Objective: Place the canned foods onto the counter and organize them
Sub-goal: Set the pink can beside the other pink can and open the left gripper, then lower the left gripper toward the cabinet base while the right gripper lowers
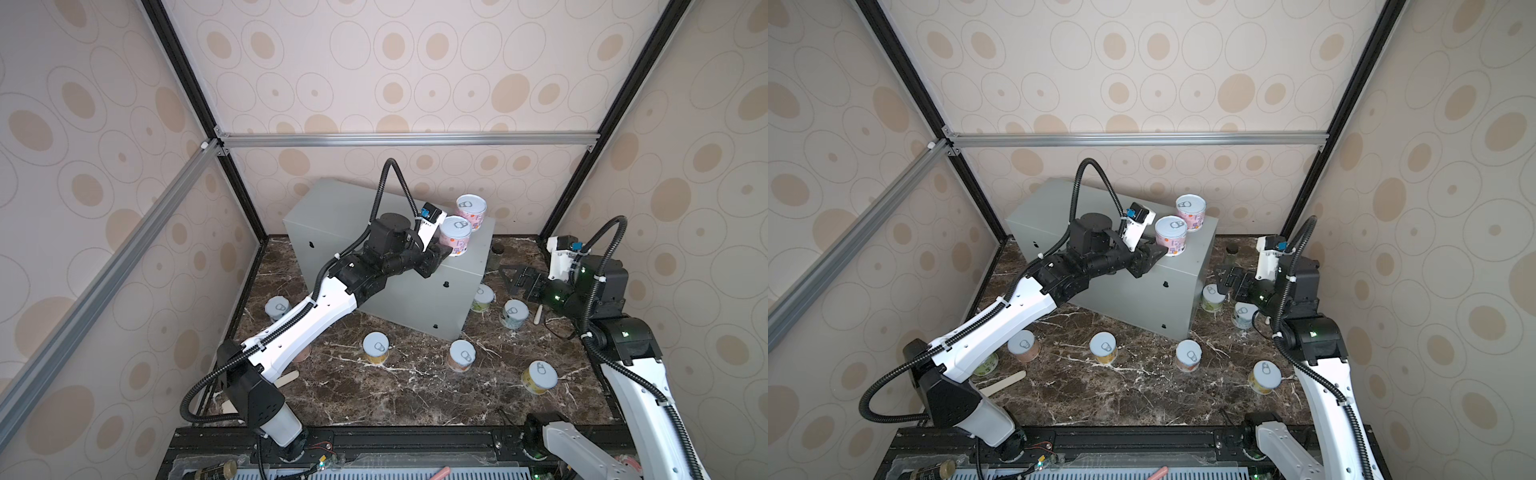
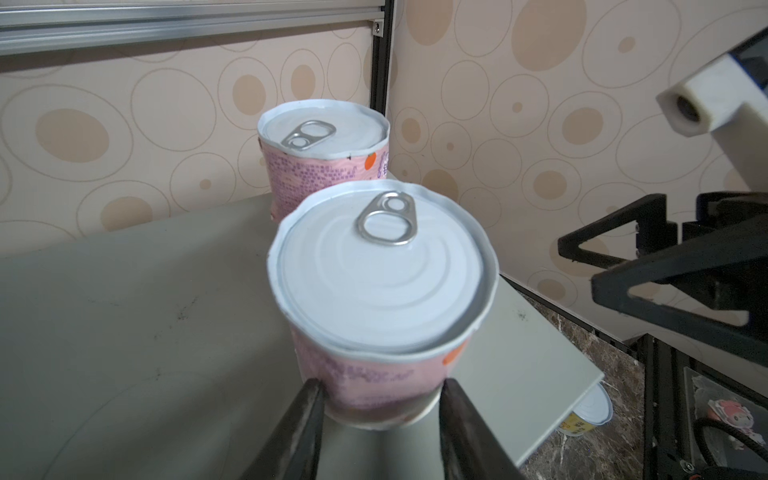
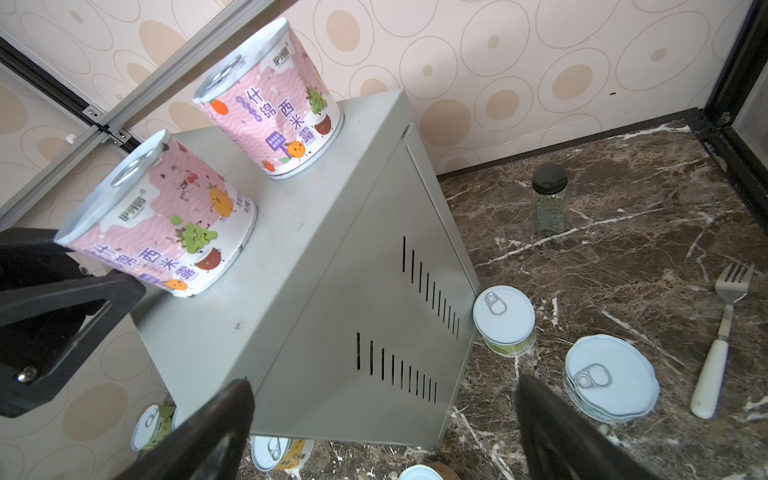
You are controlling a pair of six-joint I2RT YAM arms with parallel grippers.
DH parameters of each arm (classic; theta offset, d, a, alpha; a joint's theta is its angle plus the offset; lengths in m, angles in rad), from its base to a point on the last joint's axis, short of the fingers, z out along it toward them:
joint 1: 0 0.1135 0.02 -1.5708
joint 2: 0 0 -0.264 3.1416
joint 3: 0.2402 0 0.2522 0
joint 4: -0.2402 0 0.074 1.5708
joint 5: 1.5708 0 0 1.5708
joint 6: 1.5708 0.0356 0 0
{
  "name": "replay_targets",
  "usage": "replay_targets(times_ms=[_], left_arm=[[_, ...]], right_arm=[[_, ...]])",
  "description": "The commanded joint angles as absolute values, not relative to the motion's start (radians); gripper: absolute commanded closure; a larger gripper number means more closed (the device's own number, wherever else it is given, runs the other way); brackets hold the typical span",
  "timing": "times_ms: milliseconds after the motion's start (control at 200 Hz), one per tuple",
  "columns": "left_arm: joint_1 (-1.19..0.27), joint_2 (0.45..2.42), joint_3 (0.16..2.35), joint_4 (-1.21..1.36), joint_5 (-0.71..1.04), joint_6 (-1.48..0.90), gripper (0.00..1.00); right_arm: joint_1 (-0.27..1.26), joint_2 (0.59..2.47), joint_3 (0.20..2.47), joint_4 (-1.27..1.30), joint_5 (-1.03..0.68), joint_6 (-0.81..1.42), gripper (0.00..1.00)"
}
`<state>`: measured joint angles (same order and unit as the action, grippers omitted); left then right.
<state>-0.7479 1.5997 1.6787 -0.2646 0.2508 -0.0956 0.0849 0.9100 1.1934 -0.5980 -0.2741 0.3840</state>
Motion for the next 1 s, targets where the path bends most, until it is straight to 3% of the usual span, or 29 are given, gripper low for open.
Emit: replay_targets(times_ms=[0,610,990], left_arm=[[-0.743,1.612,1.734,-0.248,0.276,-0.07,0.56],[-0.743,1.639,1.769,-0.26,0.303,-0.081,0.55],[-0.743,1.522,1.718,-0.279,0.223,-0.115,0.32]], right_arm=[[0.092,0.907,1.178,-0.58,-0.28,0.366,0.0],[0.091,0.884,1.172,-0.59,-0.261,0.351,0.0],[0.091,0.847,1.201,-0.641,-0.266,0.357,0.0]])
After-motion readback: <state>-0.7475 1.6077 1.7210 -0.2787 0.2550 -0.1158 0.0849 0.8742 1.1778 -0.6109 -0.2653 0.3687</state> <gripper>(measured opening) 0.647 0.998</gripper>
